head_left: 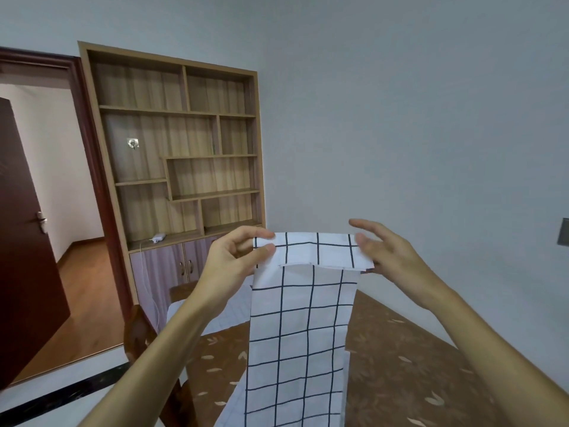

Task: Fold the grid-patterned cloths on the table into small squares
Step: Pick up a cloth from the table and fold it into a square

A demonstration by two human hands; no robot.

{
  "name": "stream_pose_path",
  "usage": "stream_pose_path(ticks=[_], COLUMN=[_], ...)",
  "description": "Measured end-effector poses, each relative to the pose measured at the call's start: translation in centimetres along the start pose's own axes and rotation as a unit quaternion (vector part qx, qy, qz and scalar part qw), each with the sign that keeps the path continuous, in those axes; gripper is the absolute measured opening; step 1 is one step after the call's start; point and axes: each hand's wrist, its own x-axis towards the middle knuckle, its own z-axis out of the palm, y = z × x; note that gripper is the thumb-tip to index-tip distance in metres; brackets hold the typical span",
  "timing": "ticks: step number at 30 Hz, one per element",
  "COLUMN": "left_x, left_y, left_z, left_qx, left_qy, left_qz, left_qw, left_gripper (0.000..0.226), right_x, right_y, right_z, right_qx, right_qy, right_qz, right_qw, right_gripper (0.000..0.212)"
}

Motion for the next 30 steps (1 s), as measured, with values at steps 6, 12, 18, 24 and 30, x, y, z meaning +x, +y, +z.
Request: stream_pose_path(ticks=[6, 12, 18, 24, 30], left_x=[-0.6, -0.9, -1.3, -0.8, -0.5], left_y=[0.6, 0.9, -0.1, -0.5, 0.3], left_z=[-0.2, -1.0, -0.7, -0.8, -1.0], left_qx=[0.060, 0.083, 0.132, 0.136, 0.152], left_qy=[-0.010, -0.049, -0.083, -0.058, -0.031], left_qz=[0.066, 0.037, 0.034, 0.039, 0.086], left_qw=[0.996, 0.995, 0.987, 0.988, 0.984], left_gripper=[0.033, 0.062, 0.031, 0.026, 0.017], right_x=[-0.2, 0.2, 0.1, 0.2, -0.1], right_y=[0.1, 0.2, 0.0, 0.7, 0.5], right_z=[1.7, 1.8, 1.8, 0.8, -0.1], right_qx=[0.006, 0.019, 0.026, -0.034, -0.068], right_qy=[-0.019, 0.056, 0.054, 0.029, -0.005], right_qz=[-0.007, -0.033, -0.042, -0.071, -0.095], right_qw=[1.000, 0.998, 0.997, 0.996, 0.993], right_gripper=[0.044, 0.021, 0.015, 0.003, 0.037])
